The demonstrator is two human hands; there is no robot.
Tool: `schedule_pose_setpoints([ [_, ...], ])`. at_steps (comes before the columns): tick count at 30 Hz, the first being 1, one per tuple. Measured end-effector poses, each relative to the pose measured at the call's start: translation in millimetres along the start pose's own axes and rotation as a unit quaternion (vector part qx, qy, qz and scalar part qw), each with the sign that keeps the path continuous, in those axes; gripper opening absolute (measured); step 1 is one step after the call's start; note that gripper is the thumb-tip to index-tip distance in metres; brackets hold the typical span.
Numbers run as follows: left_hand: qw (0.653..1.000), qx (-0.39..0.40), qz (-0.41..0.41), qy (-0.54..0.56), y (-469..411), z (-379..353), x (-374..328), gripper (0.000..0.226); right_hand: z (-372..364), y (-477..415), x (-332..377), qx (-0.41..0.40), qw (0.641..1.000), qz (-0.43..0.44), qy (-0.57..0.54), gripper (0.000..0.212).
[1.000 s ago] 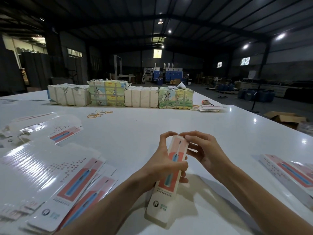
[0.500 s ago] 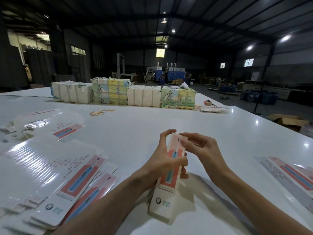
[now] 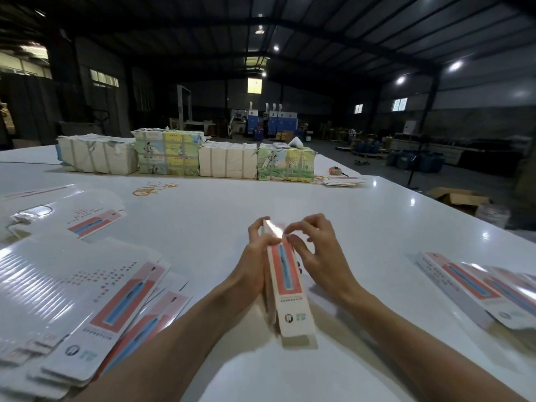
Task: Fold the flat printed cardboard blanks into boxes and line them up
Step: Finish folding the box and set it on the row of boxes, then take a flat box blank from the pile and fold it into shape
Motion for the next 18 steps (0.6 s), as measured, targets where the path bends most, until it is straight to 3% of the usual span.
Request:
schedule_pose_setpoints([
  [3, 0.989, -0.055, 0.006, 0.14, 0, -3, -3, 0.046, -13, 6, 9, 0.085, 0.992, 0.0, 0.091, 0.041],
  [6, 0.979, -0.043, 0.062, 0.189, 0, -5, 5, 0.064, -24, 15, 16, 0.14, 0.971, 0.014, 0.193, 0.059],
  [9, 0.989, -0.004, 0.075, 0.126, 2, -6, 10, 0.074, -10, 19, 15, 0.108, 0.973, 0.007, 0.205, 0.049],
  [14, 0.998, 0.0, 0.02, -0.061, -5, 3, 14, 0.033, 60, 20, -19, 0.025, 0.954, -0.053, 0.295, 0.055],
  [16, 0.993, 0.02, -0.002, -0.12, -6, 10, 17, 0.019, 94, 27, -47, 0.014, 0.935, -0.109, 0.339, 0.054],
  [18, 0.987, 0.051, -0.019, -0.154, -3, 10, 17, 0.023, 124, 39, -76, 0.011, 0.892, -0.162, 0.422, 0.047],
])
Point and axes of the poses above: each hand's wrist, its own y-axis away from the middle knuckle, its own z-axis out of the back of the hand, x = y × z, the point moved 7 cm from there along -y, towards the middle knuckle, and after that the axes turned 12 degrees about -z, right-handed, at the moved point
